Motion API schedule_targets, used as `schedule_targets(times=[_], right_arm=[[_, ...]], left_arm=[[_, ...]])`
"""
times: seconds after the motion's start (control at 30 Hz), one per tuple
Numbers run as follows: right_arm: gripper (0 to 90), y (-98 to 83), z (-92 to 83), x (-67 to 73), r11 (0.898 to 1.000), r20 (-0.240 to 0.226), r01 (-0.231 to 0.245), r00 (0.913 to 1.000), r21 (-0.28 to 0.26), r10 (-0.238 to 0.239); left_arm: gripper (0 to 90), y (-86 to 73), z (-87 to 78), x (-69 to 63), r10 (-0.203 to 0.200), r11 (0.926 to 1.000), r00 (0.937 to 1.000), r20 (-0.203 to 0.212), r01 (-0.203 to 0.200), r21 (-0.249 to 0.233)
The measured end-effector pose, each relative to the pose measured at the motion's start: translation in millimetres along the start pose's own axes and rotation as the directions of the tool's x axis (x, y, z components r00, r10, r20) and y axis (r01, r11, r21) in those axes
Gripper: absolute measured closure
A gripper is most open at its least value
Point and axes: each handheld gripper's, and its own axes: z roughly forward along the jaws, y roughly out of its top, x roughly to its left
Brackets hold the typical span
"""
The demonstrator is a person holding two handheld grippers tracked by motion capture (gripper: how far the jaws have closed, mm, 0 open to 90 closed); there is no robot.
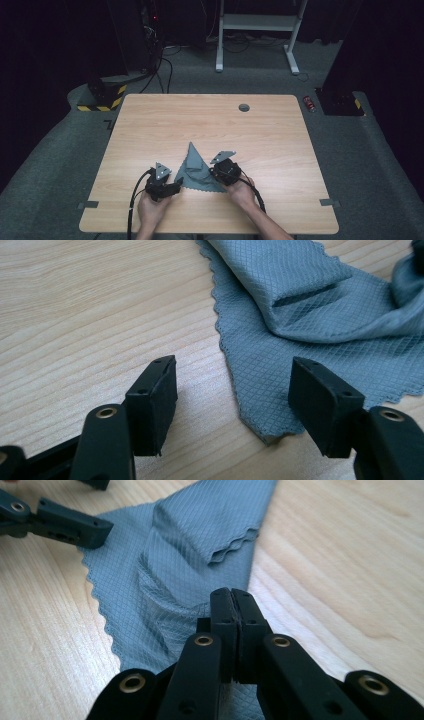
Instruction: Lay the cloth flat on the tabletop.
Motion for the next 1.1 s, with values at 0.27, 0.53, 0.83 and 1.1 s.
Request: schedule_targets(times=[0.27,0.53,0.83,1.1], right_arm=[[88.9,-1.0,-26.9,3.1,0.998,-0.009,0.012,0.9999,-0.069,-0.013],[79.4,-7.2,-16.1,27.9,0.994,-0.138,0.106,0.9849,0.003,-0.104],[71.0,6.3,-33.3,-5.6,0.992,-0.065,-0.081,0.9950,-0.101,0.075],[67.3,6.8,10.2,-5.9,0.995,-0.055,-0.091,0.9941,0.049,0.094]], left_arm=[[36.8,0.1,0.1,0.1,-0.005,1.0000,1.0000,-0.002,0.005,0.000],[36.8,0.1,0.1,0.1,-0.006,1.0000,1.0000,-0.003,0.006,0.000],[36.8,0.1,0.1,0.1,-0.005,1.0000,1.0000,-0.004,0.005,0.000],[36.8,0.1,0.1,0.1,-0.006,1.0000,1.0000,-0.004,0.006,0.001]])
